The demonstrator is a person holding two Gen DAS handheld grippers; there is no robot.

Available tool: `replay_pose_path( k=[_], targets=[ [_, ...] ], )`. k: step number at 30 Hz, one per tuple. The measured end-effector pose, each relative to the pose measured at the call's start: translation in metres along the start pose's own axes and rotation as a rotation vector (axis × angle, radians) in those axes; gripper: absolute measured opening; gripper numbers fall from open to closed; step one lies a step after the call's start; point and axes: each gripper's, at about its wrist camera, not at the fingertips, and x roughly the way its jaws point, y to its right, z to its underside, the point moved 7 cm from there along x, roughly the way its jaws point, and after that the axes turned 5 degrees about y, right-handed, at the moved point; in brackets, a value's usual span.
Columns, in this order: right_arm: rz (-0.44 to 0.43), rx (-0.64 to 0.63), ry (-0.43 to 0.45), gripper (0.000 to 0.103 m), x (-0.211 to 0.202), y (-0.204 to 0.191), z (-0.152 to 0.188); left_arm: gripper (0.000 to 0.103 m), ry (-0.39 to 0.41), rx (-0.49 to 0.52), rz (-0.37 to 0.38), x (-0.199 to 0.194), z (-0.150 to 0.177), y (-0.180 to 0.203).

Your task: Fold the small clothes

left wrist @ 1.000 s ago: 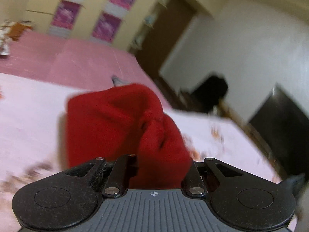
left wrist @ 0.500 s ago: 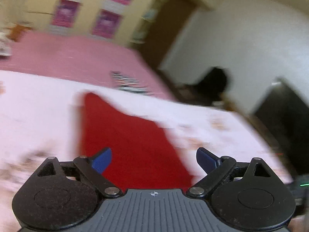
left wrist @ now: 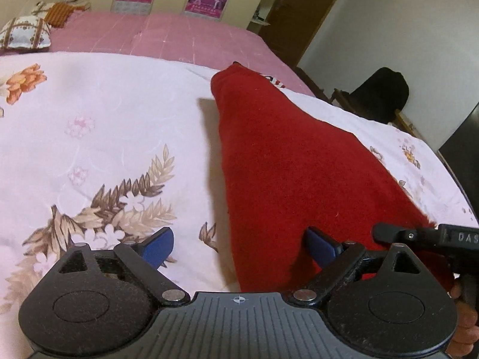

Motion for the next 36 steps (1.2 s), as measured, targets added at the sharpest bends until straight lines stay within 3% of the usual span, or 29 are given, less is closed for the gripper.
replay_pose_path(
  k=[2,5,8,12,14,18,21,23,25,29,31,33,35,36],
  targets=[
    [0.055,-0.157,0.029,0.016,-0.004,-0.021,0.000,0.093,0.060,0.048,-0.023,0.000,-0.005,0.010],
    [0.120,-0.435,0.113,0.015,-0.022,-0.059,0.000,0.083,0.129,0.069,-0.042,-0.002,-0.024,0.018],
    [0.129,-0.552,0.183,0.015,-0.042,-0.076,-0.007,0.080,0.138,0.058,-0.032,0.001,-0.035,0.020],
    [0.151,-0.473,0.180,0.015,-0.042,-0.047,-0.016,0.081,0.061,0.093,-0.048,0.028,-0.028,0.026],
    [0.242,-0.446,0.106,0.015,-0.015,-0.007,-0.007,0.092,0.055,0.095,-0.073,0.039,-0.023,0.030],
    [0.201,-0.341,0.141,0.016,-0.011,0.013,-0.004,0.093,0.072,0.154,-0.099,0.039,-0.024,0.035],
    [0.151,-0.258,0.138,0.031,-0.022,0.017,-0.011,0.093,0.060,0.158,-0.090,0.036,-0.027,0.033],
    [0.109,-0.207,0.206,0.046,-0.040,0.021,-0.023,0.091,0.071,0.145,-0.077,0.030,-0.033,0.032],
    [0.069,-0.144,0.220,0.048,-0.042,0.028,-0.036,0.088,0.097,0.121,-0.050,0.028,-0.036,0.032],
    [0.032,-0.028,0.185,0.040,-0.013,0.042,-0.062,0.088,0.084,0.125,-0.054,0.039,-0.039,0.033],
    [0.021,-0.061,0.164,0.011,-0.001,0.040,-0.067,0.088,0.065,0.135,-0.061,0.042,-0.036,0.032],
    [0.093,-0.201,0.164,0.010,0.003,0.033,-0.068,0.088,0.047,0.133,-0.064,0.046,-0.034,0.033],
    [0.153,-0.240,0.130,0.009,0.014,0.048,-0.064,0.090,0.049,0.151,-0.084,0.049,-0.032,0.038],
    [0.135,-0.228,0.134,0.009,0.013,0.052,-0.064,0.091,0.060,0.177,-0.104,0.049,-0.032,0.041]
  ],
)
